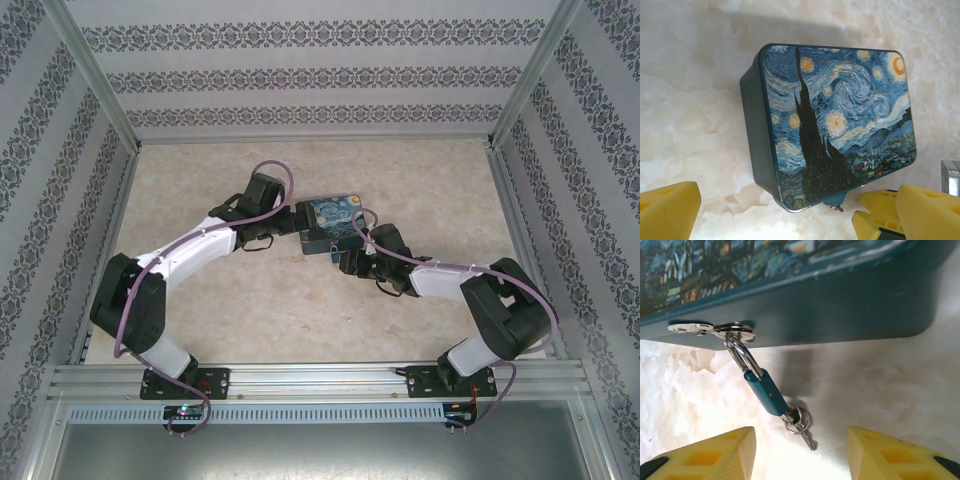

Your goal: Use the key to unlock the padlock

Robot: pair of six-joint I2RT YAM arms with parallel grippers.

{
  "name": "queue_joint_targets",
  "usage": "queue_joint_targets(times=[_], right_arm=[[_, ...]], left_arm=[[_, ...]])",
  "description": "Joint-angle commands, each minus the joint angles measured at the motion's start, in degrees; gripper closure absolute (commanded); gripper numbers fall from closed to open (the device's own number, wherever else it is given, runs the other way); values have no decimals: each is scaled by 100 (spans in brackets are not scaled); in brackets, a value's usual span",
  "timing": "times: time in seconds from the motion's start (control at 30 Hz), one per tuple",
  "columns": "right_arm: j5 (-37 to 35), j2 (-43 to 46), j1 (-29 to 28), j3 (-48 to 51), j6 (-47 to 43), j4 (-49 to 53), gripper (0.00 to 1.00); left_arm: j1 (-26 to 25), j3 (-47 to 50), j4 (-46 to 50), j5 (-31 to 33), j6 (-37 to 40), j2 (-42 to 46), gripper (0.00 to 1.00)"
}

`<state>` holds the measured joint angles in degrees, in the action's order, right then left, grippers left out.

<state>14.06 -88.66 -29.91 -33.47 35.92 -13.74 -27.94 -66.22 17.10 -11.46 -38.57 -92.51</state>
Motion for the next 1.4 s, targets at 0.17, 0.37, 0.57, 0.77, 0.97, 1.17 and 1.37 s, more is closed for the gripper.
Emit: queue_joint_targets(times=[0.17, 0.37, 0.57, 0.77, 0.97, 1.17, 1.37], right_arm=[[140, -401, -154, -385, -100, -284, 51], [197, -649, -200, -476, -37, -397, 54], [207, -771, -258, -467, 12, -469, 63], [97, -665, -211, -341, 50, -346, 92], [-106, -335, -66, -131, 264, -101, 100], [-87, -72, -31, -32, 491, -46, 100], [-27, 86, -15, 24, 838, -77, 100]], left_arm=[[74, -319, 427, 57, 295, -316, 0], [83, -348, 386, 1, 274, -400, 0], [110, -340, 320, -54, 262, -456, 0], [139, -363, 345, -43, 378, -488, 0], [140, -419, 432, 47, 541, -471, 0], [-25, -565, 593, 315, 741, -535, 0], [-405, -815, 870, 979, 1049, -715, 0]])
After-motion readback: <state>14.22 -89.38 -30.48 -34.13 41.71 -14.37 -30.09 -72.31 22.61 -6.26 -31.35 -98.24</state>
